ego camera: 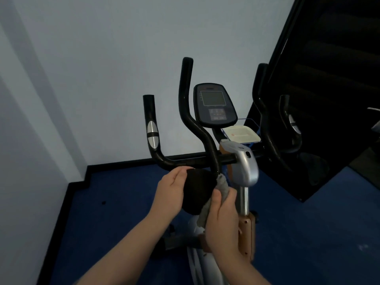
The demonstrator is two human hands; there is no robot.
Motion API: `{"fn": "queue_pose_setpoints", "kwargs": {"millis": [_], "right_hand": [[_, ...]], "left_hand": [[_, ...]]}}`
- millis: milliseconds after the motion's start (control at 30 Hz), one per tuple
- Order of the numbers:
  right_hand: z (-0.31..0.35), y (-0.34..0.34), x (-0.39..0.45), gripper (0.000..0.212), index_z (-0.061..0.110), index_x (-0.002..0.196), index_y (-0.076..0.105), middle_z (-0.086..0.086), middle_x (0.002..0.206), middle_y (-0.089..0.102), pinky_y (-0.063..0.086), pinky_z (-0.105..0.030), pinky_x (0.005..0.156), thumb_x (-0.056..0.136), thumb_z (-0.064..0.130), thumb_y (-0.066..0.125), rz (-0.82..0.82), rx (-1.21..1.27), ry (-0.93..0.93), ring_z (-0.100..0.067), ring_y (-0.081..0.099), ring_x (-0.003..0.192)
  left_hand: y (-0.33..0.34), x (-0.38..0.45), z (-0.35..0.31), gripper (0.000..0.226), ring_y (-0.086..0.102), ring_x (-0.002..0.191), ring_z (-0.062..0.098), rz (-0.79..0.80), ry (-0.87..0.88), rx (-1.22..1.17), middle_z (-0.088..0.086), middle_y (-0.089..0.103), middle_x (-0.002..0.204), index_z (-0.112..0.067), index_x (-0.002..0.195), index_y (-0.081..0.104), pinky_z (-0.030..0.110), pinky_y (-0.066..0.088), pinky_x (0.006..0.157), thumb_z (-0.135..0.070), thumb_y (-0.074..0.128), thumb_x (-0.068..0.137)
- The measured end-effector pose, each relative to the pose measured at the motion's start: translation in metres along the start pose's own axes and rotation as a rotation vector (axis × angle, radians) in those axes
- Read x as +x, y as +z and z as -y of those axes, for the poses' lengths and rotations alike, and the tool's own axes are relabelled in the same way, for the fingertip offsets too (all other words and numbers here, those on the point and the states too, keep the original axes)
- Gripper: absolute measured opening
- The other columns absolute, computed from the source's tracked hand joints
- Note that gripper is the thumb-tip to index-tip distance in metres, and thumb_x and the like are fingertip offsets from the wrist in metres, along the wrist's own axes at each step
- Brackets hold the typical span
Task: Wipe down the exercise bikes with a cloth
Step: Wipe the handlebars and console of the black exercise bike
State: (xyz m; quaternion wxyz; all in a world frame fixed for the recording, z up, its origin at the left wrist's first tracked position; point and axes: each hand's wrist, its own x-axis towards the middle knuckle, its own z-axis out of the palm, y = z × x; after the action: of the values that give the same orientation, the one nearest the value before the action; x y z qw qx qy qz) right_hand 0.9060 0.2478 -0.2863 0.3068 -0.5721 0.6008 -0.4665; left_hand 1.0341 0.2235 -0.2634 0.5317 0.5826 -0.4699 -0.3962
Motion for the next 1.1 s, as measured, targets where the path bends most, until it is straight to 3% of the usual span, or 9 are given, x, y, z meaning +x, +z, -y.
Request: {"fn": "queue_pose_setpoints", "kwargs": {"millis": [100,200,367,567,733,833,967,1100], "right_hand": [[-0.005,-0.017,0.001,0.042,0.037,0.084,0.043,0.008,0.067,0.058,0.039,-0.019,0.051,0.081,0.07,0.018,0.077,-0.101,0.009,0.004,0.057,0.065],[-0.006,-0.041,0.01,0.051,0.039,0.087,0.051,0.01,0.069,0.061,0.043,-0.027,0.059,0.08,0.076,0.016,0.075,-0.169,-0.002,0.001,0.057,0.066],[0.03,-0.053,0.047,0.042,0.038,0.085,0.054,0.009,0.072,0.063,0.042,-0.028,0.055,0.081,0.069,0.025,-0.042,-0.027,-0.037,0.005,0.058,0.069],[0.086,-0.025,0.113,0.033,0.033,0.086,0.051,0.008,0.078,0.061,0.045,-0.03,0.061,0.094,0.056,0.028,0.011,-0.016,-0.16,-0.003,0.058,0.071],[0.134,0.021,0.182,0.031,0.028,0.088,0.05,0.008,0.081,0.057,0.041,-0.032,0.067,0.099,0.048,0.028,-0.072,-0.009,-0.195,-0.017,0.055,0.08],[0.16,0.049,0.221,0.034,0.03,0.095,0.049,0.01,0.082,0.056,0.037,-0.033,0.07,0.098,0.052,0.023,-0.098,-0.063,-0.215,-0.019,0.055,0.083],[0.181,0.088,0.255,0.046,0.024,0.122,0.05,-0.001,0.116,0.058,0.036,-0.034,0.078,0.099,0.05,0.021,-0.129,-0.095,-0.287,-0.021,0.053,0.107],[0.172,0.122,0.269,0.05,0.026,0.143,0.034,-0.001,0.133,0.049,0.035,-0.032,0.085,0.099,0.048,0.027,-0.227,-0.173,-0.324,-0.018,0.04,0.118]], "left_hand": [[-0.005,-0.005,0.0,0.031,0.062,0.102,0.003,0.011,0.025,0.042,-0.012,0.071,0.103,-0.03,0.107,0.069,0.028,0.047,0.094,-0.028,0.038,0.101],[-0.013,-0.009,-0.001,0.03,0.06,0.102,-0.001,0.063,0.053,0.176,-0.016,0.068,0.106,-0.035,0.114,0.064,0.025,0.047,0.092,-0.033,0.038,0.101],[-0.032,0.002,-0.025,0.02,0.057,0.098,-0.005,0.034,0.157,0.392,-0.022,0.064,0.105,-0.041,0.109,0.062,0.021,0.049,0.086,-0.032,0.05,0.095],[-0.053,0.073,-0.094,0.021,0.059,0.098,-0.001,-0.087,0.386,0.358,-0.017,0.066,0.103,-0.031,0.108,0.065,0.022,0.047,0.085,-0.025,0.05,0.095],[-0.066,0.143,-0.134,0.028,0.055,0.105,0.004,-0.148,0.462,0.351,-0.011,0.063,0.115,-0.025,0.115,0.063,0.023,0.043,0.092,-0.014,0.046,0.095],[-0.069,0.181,-0.142,0.032,0.053,0.113,0.007,-0.168,0.47,0.333,-0.009,0.06,0.123,-0.025,0.119,0.06,0.026,0.041,0.097,-0.011,0.044,0.095],[-0.063,0.218,-0.141,0.034,0.049,0.12,0.008,-0.153,0.48,0.32,-0.005,0.057,0.13,-0.022,0.123,0.058,0.018,0.034,0.097,-0.009,0.042,0.096],[-0.052,0.237,-0.13,0.038,0.046,0.122,0.004,-0.081,0.494,0.238,-0.006,0.052,0.136,-0.02,0.134,0.049,0.019,0.033,0.104,-0.011,0.036,0.1]]}}
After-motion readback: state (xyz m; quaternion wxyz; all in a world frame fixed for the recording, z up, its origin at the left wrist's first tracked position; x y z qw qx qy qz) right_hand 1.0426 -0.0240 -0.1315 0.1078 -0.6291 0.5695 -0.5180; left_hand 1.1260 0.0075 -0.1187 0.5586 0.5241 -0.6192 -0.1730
